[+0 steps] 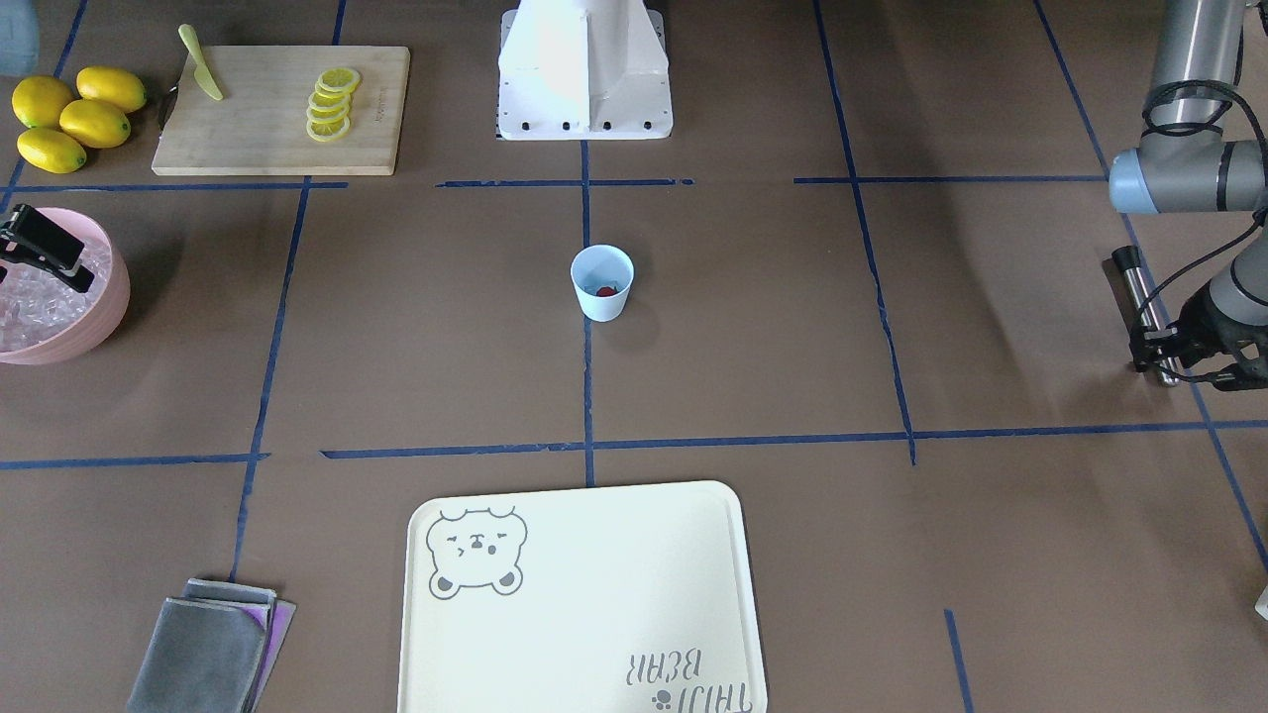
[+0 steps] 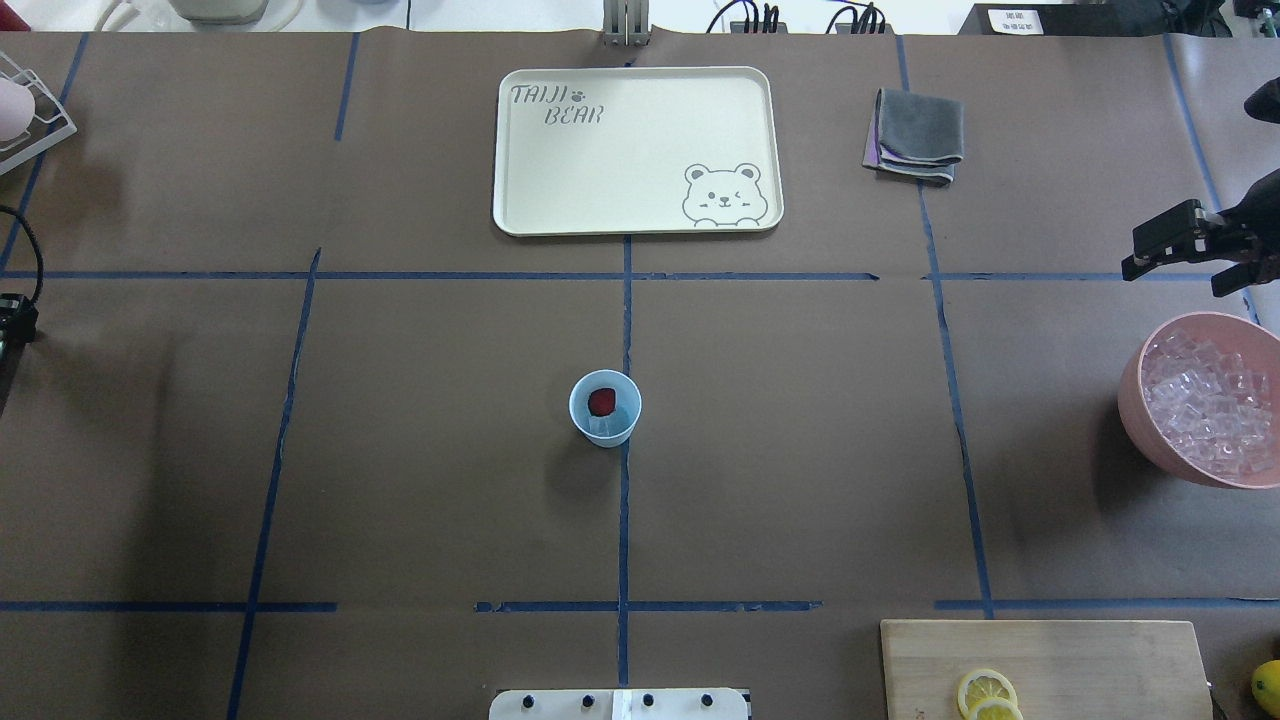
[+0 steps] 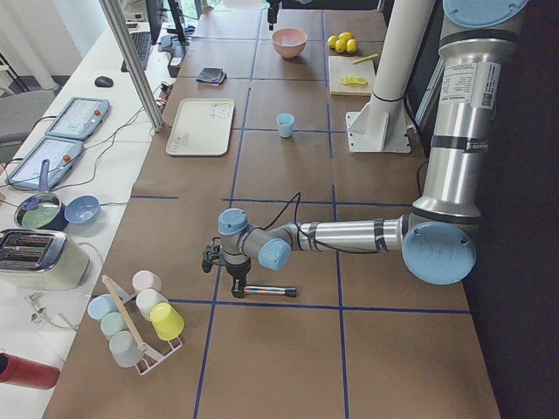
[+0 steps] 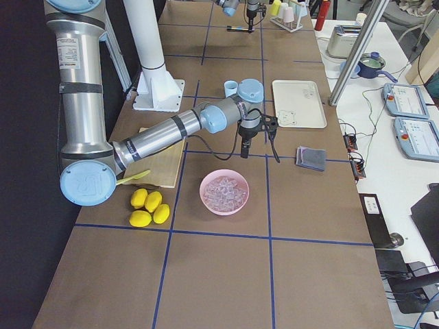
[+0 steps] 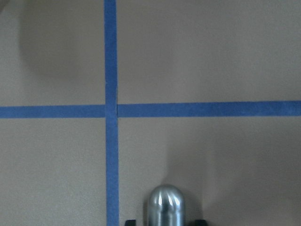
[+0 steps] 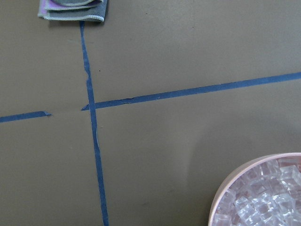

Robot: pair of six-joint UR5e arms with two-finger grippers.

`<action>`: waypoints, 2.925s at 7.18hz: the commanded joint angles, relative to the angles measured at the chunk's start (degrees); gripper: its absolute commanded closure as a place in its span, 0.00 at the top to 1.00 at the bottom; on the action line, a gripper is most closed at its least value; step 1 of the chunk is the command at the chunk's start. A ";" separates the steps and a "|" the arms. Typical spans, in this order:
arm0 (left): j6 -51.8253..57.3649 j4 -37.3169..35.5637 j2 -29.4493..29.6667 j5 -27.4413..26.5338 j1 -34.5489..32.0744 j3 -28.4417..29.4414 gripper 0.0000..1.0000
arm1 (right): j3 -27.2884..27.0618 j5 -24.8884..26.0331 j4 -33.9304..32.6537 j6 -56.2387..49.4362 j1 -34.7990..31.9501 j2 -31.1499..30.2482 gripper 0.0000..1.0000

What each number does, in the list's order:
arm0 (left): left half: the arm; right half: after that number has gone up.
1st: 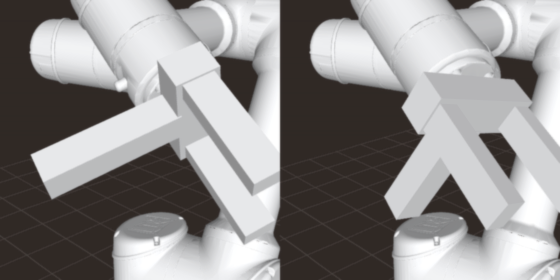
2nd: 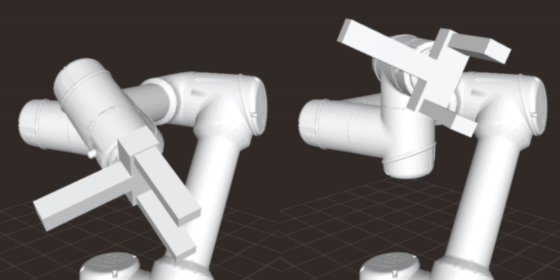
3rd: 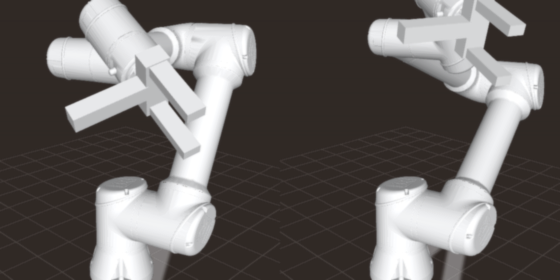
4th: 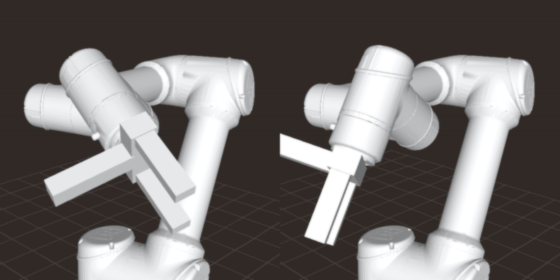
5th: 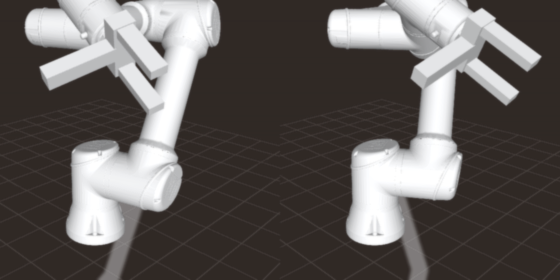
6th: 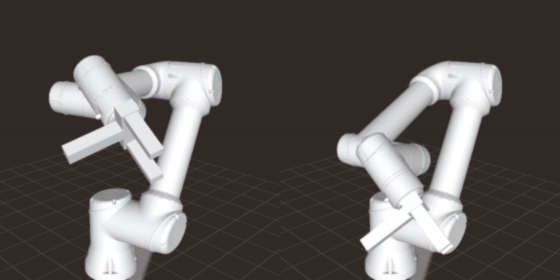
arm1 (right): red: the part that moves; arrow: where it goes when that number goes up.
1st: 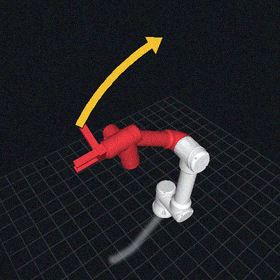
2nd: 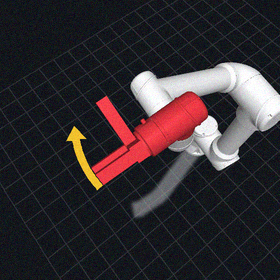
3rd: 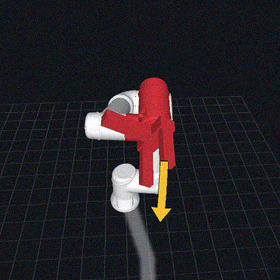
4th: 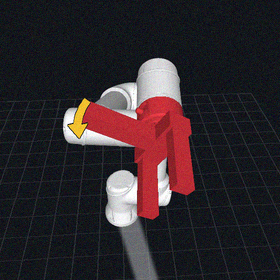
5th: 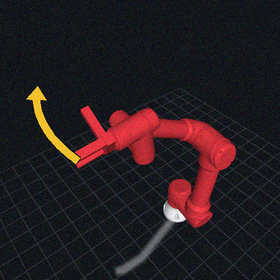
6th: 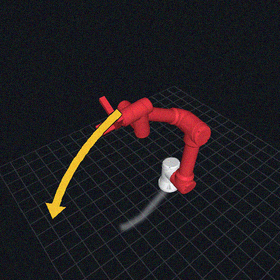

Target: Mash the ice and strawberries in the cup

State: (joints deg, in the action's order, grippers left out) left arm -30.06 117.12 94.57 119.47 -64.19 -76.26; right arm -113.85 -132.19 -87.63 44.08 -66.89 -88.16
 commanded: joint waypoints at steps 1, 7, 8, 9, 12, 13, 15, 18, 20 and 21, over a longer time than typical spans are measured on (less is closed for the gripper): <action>0.00 0.04 0.00 0.15 -0.05 -0.72 0.74 | 0.03 0.00 0.00 0.04 0.00 0.00 1.00; 11.46 -2.93 -4.30 21.67 -16.02 -12.77 0.75 | 4.92 -0.09 -0.88 -16.95 -8.77 -1.22 1.00; 18.39 -8.25 -4.31 22.47 -18.14 -12.94 0.75 | 9.04 -0.26 -0.71 -24.14 -11.40 -1.75 1.00; 26.38 -15.36 -4.22 22.48 -23.12 -12.94 0.75 | 13.00 -0.35 -0.70 -31.87 -14.82 -3.15 1.00; 31.55 -27.88 -3.69 22.04 -26.42 -16.53 0.78 | 15.59 -4.29 -0.97 -43.35 -21.96 -10.70 1.00; 31.73 -33.39 -3.78 21.34 -26.60 -19.07 0.78 | 15.59 -4.31 -0.88 -43.72 -22.06 -11.59 1.00; 31.64 -33.88 -4.48 13.99 -26.60 -20.85 0.84 | 15.50 -3.34 -0.70 -43.64 -21.97 -11.17 1.00; 31.73 -30.91 -7.64 14.91 -26.51 -21.11 1.00 | 15.15 -2.64 -0.26 -42.76 -21.71 -9.16 1.00; 31.29 -31.42 -7.30 15.97 -26.34 -21.47 1.00 | 15.06 -2.90 -0.35 -40.76 -21.18 -8.26 1.00; 30.94 -31.68 -6.86 16.76 -26.25 -21.47 1.00 | 14.71 -2.99 -0.27 -39.61 -21.01 -8.26 1.00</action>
State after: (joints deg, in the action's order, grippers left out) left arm 1.28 85.68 87.33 135.45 -90.55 -97.62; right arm -98.81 -135.08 -87.99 2.97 -88.15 -96.61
